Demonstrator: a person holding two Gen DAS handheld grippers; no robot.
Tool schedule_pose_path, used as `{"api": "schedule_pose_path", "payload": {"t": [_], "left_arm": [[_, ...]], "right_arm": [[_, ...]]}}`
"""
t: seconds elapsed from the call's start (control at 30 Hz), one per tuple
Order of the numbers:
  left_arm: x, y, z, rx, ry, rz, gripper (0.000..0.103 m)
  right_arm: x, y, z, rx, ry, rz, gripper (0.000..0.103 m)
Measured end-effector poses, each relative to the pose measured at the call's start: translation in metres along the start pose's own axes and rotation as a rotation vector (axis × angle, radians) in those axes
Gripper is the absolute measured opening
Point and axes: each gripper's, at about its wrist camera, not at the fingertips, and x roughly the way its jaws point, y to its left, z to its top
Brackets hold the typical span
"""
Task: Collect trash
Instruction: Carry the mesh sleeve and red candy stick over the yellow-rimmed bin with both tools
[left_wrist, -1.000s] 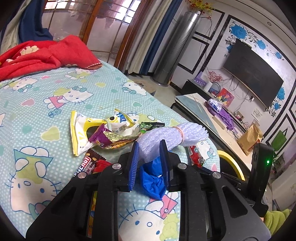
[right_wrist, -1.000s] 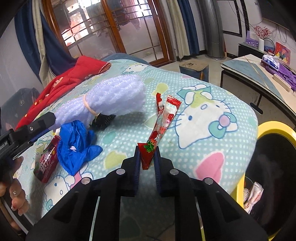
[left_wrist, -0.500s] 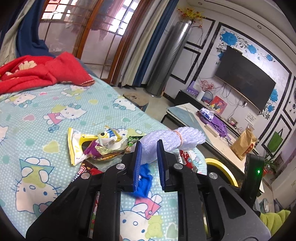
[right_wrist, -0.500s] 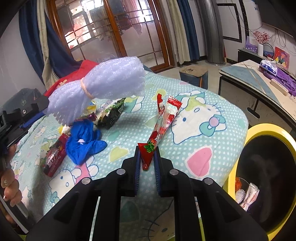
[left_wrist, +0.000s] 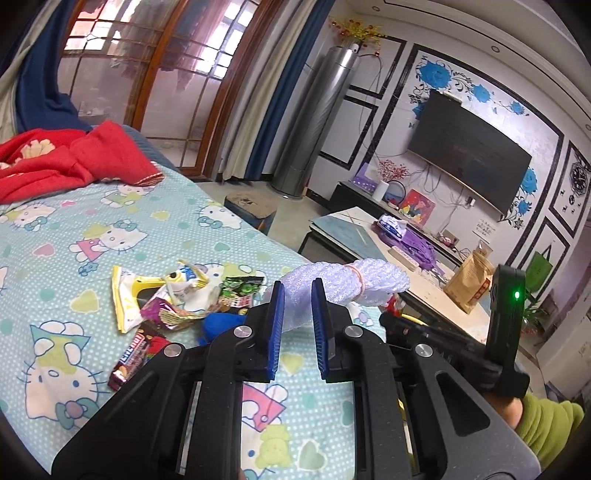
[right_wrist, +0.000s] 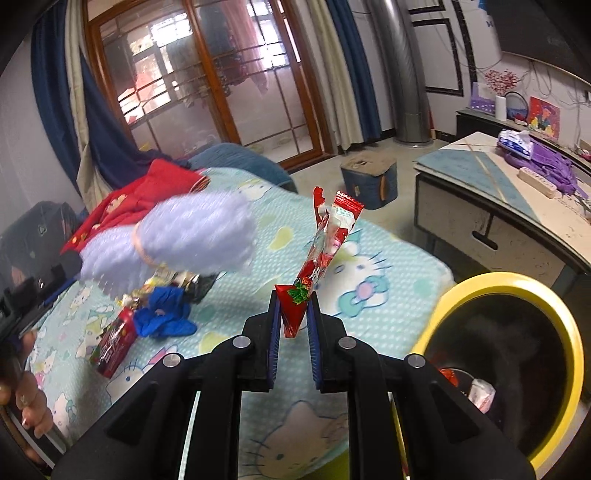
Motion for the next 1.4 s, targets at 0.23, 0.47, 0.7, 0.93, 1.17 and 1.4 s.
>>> {"api": "schedule_pose_path", "payload": {"t": [0.23, 0.47, 0.7, 0.93, 1.17, 1.4], "left_arm": [[0.005, -0.015, -0.004, 0.027, 0.01, -0.033, 0.01], [0.009, -0.03, -0.009, 0.052, 0.021, -0.062, 0.009], [0.015, -0.045, -0.014, 0.08, 0.037, -0.086, 0.009], [0.024, -0.062, -0.021, 0.112, 0.063, -0.105, 0.009], [0.03, -0.075, -0.027, 0.14, 0.083, -0.122, 0.009], [0.036, -0.09, -0.034, 0.173, 0.104, -0.137, 0.009]], "right_arm": [[-0.021, -0.023, 0.012, 0.022, -0.038, -0.033, 0.014], [-0.039, -0.044, 0.019, 0.025, -0.052, -0.058, 0.014], [-0.054, -0.067, 0.006, 0.038, -0.038, -0.099, 0.014], [-0.065, -0.087, -0.004, 0.067, -0.036, -0.134, 0.014], [-0.079, -0.102, -0.004, 0.091, -0.06, -0.156, 0.014], [-0.095, -0.121, -0.006, 0.111, -0.073, -0.177, 0.014]]}}
